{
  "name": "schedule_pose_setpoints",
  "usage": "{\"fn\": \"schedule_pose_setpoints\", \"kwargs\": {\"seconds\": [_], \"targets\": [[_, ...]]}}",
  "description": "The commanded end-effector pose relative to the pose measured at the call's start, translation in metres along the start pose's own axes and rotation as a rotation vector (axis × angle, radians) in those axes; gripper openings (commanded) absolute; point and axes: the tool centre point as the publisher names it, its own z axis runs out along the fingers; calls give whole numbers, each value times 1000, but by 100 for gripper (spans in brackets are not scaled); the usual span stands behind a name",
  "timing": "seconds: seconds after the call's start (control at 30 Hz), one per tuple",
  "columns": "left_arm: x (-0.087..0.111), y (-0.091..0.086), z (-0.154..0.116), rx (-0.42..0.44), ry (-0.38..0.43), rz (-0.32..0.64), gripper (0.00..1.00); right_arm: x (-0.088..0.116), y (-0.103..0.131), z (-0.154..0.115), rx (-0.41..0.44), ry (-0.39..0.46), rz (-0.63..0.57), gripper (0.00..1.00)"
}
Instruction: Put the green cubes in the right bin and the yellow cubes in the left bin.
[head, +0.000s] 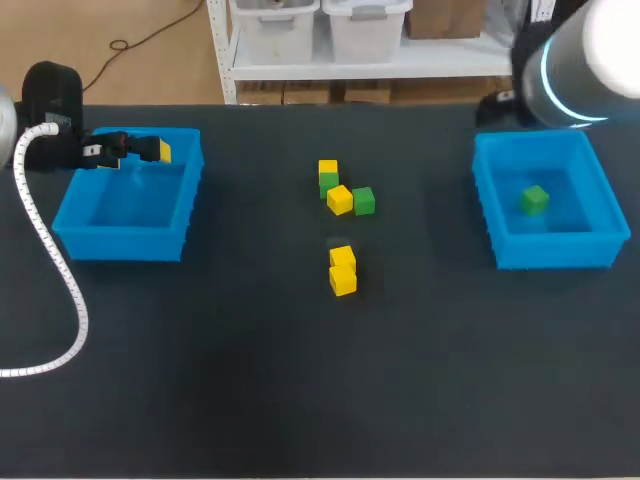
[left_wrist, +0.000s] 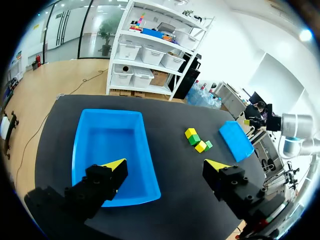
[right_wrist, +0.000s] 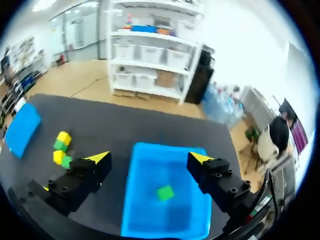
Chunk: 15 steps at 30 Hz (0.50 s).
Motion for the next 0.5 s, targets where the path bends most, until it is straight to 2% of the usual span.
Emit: {"fn": "schedule_pose_setpoints", "kwargs": {"seconds": [0.03,0.3,0.43,0.5], "targets": [[1,1,0,6,-6,1,100,-8,29,1,-18,-6,-54,100],[1,1,0,6,-6,1,100,-21,89,11,-90,10,-164,100],[1,1,0,6,-6,1,100,-28,112,20,-141,15,-199,100],[1,1,0,6,-6,1,100,-29,118,22,-138,11,-198,100]]}}
